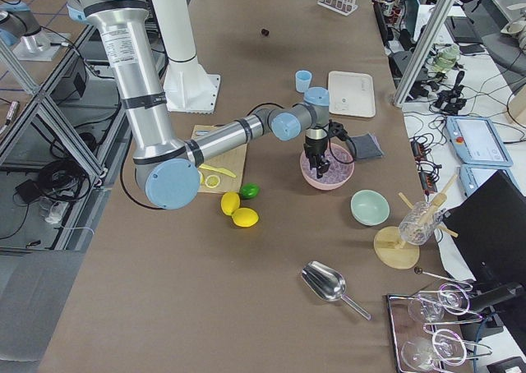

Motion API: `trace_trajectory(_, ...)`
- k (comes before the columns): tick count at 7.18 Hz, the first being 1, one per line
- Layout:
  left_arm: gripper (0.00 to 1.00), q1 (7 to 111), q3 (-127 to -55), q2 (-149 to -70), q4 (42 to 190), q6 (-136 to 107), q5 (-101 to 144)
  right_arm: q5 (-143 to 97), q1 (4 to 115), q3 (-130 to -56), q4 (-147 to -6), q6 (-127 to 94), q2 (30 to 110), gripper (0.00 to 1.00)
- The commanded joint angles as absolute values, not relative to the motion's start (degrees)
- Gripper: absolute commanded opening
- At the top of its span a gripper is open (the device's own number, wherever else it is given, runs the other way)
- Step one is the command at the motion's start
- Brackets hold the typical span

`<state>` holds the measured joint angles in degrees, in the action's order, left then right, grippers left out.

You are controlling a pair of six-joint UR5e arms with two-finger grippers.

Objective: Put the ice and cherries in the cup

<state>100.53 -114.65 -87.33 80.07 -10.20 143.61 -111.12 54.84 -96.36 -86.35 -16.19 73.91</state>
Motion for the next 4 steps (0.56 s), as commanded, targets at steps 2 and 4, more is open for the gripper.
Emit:
trace_trajectory(2,0.98,100.5,-114.5,-87.3,80.1,-10.2,143.6,-109.9,53.7,-96.9,-89.7,-16.1,72.7,0.54)
trace_trajectory(4,0.98,100.5,-114.3,-87.3,80.1,-10.2,143.5,-108.5,52.2,-96.8,-89.6,-16.8,72.1,0.80)
